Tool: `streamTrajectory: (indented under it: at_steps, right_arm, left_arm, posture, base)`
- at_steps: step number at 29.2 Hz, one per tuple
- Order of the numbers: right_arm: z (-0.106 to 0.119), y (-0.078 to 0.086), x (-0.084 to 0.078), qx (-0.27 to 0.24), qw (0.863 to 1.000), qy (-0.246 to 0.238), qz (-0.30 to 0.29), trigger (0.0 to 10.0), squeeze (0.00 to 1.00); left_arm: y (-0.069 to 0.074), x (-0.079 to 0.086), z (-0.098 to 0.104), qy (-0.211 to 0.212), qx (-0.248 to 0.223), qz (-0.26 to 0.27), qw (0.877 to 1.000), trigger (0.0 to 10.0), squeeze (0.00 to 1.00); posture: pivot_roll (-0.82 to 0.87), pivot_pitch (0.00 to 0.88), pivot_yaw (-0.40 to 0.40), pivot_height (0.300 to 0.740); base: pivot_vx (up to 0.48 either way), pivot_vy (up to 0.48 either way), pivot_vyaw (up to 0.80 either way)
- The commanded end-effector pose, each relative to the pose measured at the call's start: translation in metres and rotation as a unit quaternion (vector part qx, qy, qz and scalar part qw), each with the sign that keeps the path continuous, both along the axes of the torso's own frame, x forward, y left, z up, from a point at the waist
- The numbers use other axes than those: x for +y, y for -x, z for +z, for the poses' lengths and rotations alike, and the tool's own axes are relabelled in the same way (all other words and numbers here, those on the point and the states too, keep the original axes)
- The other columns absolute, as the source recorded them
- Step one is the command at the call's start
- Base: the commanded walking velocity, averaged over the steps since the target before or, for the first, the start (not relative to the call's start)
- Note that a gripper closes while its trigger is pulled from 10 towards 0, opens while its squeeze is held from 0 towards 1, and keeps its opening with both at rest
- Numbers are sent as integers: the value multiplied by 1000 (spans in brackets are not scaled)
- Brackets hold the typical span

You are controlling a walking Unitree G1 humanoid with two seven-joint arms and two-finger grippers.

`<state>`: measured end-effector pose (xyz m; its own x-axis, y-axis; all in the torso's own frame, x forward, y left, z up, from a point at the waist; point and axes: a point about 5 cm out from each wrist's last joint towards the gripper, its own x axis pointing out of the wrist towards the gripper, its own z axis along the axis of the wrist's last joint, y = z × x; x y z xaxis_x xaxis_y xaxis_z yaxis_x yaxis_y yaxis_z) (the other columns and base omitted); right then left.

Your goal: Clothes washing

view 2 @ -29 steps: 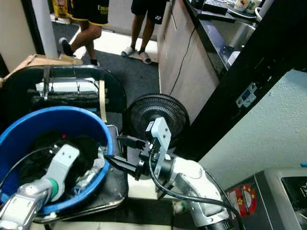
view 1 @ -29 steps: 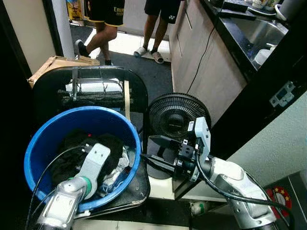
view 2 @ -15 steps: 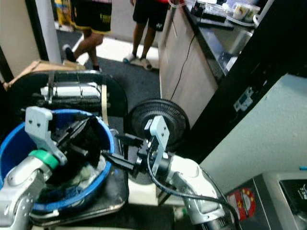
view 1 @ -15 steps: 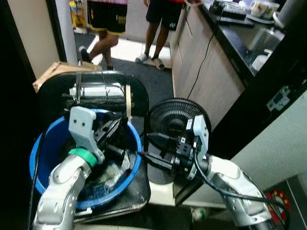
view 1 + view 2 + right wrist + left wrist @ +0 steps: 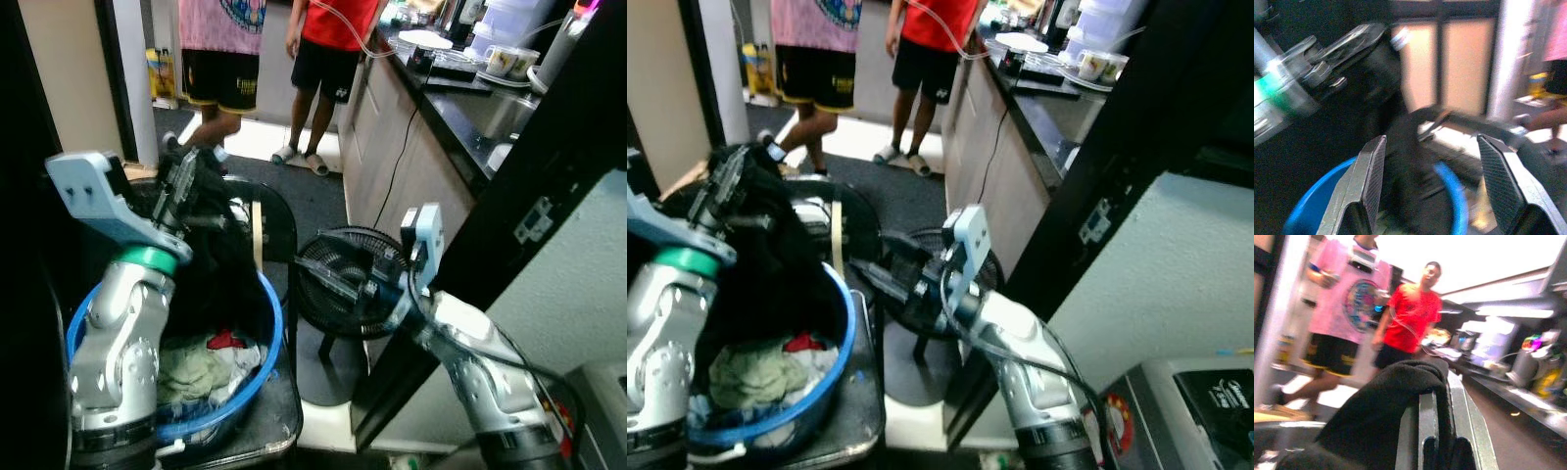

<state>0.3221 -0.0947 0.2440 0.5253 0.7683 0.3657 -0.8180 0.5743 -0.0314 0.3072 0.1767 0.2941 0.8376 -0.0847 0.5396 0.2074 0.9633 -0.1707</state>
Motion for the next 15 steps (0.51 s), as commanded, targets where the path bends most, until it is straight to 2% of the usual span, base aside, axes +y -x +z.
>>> streamTrajectory:
  at_steps: [1,2,3,4,5,6,7,8,10,12,13,14,15]
  right_arm:
    - [-1,-9,-8,4,998,0,-64,10000,0]
    - [-1,-9,-8,4,998,0,-64,10000,0]
    - [-1,-14,-9,6,995,7,-97,10000,0]
    - [-4,-17,-12,6,991,25,-129,10000,0]
    - [-4,-17,-12,6,991,25,-129,10000,0]
    - [-6,-19,-14,6,988,37,-149,10000,0]
    - [-11,-24,-22,21,982,39,-182,10000,0]
    - [-11,-24,-22,21,982,39,-182,10000,0]
    - [-17,-28,-30,39,975,37,-216,10000,0]
    - [-20,-31,-36,47,970,28,-238,10000,0]
    - [-21,-31,-41,50,965,20,-255,10000,0]
    - [-24,-31,-44,53,962,17,-269,10000,0]
    - [-24,-31,-44,53,962,17,-269,10000,0]
  left_arm:
    - [-11,-6,-17,-64,68,19,995,10000,0]
    - [-11,-6,-17,-64,68,19,995,10000,0]
    - [-18,-6,-30,-121,120,47,984,10000,0]
    - [-24,-4,-46,-150,168,86,971,10000,0]
    - [-24,-4,-46,-150,168,86,971,10000,0]
    - [-27,-2,-56,-165,197,113,960,10000,0]
    - [-28,-2,-64,-145,204,111,962,10000,0]
    - [-28,-2,-64,-145,204,111,962,10000,0]
    - [-28,-3,-70,-111,201,98,968,10000,0]
    - [-27,-3,-74,-112,198,102,968,10000,0]
    - [-24,-1,-85,-119,210,92,966,10000,0]
    - [-22,0,-93,-116,214,78,967,10000,0]
    - [-22,0,-93,-116,214,78,967,10000,0]
  posture:
    - [51,0,-60,740]
    - [51,0,-60,740]
    - [53,0,-55,740]
    - [57,0,-53,740]
    - [57,0,-53,740]
    - [57,0,-53,740]
    - [57,0,-45,740]
    - [57,0,-45,740]
    - [60,0,-39,740]
    - [63,0,-34,740]
    - [71,0,15,740]
    - [72,0,22,740]
    - [72,0,22,740]
  base:
    - [0,0,0]
    - [0,0,0]
    - [0,0,0]
    - [0,0,0]
    - [0,0,0]
    - [0,0,0]
    - [0,0,0]
    - [0,0,0]
    - [0,0,0]
    - [0,0,0]
    - [0,0,0]
    - [0,0,0]
    - [0,0,0]
